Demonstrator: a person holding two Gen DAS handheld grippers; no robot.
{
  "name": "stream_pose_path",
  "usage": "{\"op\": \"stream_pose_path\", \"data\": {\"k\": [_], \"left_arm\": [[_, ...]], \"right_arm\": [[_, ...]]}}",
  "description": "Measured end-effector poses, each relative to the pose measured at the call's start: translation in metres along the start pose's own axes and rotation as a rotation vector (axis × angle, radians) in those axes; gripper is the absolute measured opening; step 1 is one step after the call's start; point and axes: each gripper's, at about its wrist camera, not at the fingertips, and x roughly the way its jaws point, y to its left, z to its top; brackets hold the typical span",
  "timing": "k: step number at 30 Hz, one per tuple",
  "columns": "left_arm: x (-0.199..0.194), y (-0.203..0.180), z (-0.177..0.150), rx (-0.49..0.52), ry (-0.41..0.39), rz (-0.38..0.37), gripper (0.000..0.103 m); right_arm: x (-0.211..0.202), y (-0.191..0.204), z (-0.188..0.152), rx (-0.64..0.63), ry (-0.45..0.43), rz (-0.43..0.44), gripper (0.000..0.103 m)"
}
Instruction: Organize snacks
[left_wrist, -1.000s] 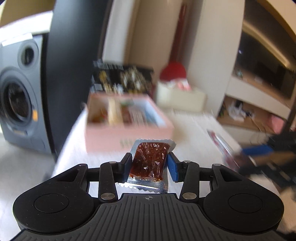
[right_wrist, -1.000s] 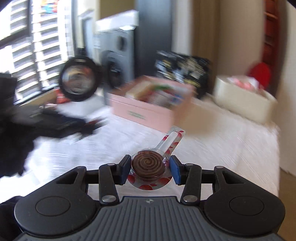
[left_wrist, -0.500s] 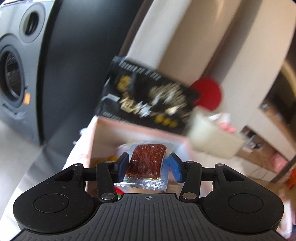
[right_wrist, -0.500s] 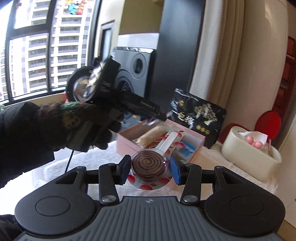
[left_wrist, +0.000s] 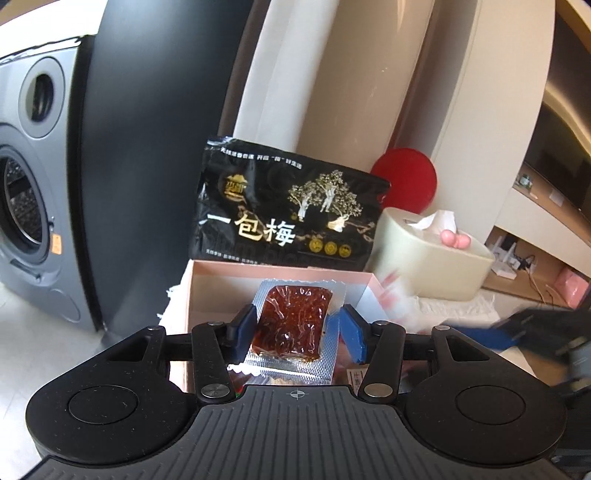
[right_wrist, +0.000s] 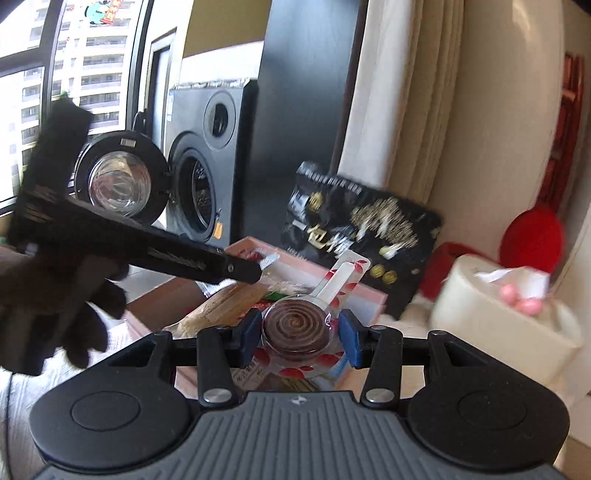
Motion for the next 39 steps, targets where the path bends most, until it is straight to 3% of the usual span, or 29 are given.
{"op": "stream_pose_path", "data": {"k": [4, 7, 9, 12, 13, 17, 21, 23, 25, 28, 31, 39], "left_arm": [[0.001, -0.001, -0.003, 0.017, -0.002, -0.006, 0.055], [0.006, 0.001, -0.004, 0.006, -0.014, -0.079, 0.056], [0.014, -0.006, -0.006, 0.058, 0.006, -0.032, 0.056], [0.035, -0.020, -0.013, 0.176, 0.101, 0.081, 0.054], [0.038, -0.021, -0.015, 0.187, 0.103, 0.084, 0.054], [0.021, -0.007, -0.011, 0.045, -0.006, -0.039, 0.054], [0.004, 0.000, -0.002, -0.016, -0.077, -0.005, 0.053], [-0.003, 0.004, 0.000, -0.040, -0.027, -0.061, 0.053], [-0.005, 0.000, -0.003, -0.008, 0.073, -0.090, 0.051], [-0.016, -0.011, -0.015, 0.089, 0.140, 0.002, 0.041], [-0.025, -0.014, -0.024, 0.116, 0.176, 0.015, 0.041], [0.002, -0.019, -0.033, 0.205, 0.182, 0.154, 0.038]], "right_arm": [[0.020, -0.004, -0.008, 0.074, 0.066, 0.034, 0.049], [0.012, -0.004, -0.012, 0.083, 0.048, 0.013, 0.060], [0.007, -0.008, -0.013, 0.097, 0.034, -0.002, 0.062], [-0.004, -0.011, -0.016, 0.118, 0.023, -0.038, 0.066], [-0.008, -0.012, -0.019, 0.123, 0.022, -0.050, 0.067], [-0.021, -0.016, -0.029, 0.118, 0.028, -0.078, 0.068], [-0.033, -0.017, -0.041, 0.124, 0.037, -0.085, 0.068], [-0.038, -0.018, -0.046, 0.137, 0.032, -0.084, 0.068], [-0.045, -0.019, -0.051, 0.154, 0.023, -0.075, 0.069], [-0.051, -0.020, -0.057, 0.169, 0.020, -0.062, 0.069], [-0.055, -0.019, -0.062, 0.179, 0.020, -0.059, 0.070], [-0.057, -0.015, -0.074, 0.229, 0.036, -0.036, 0.070]]}}
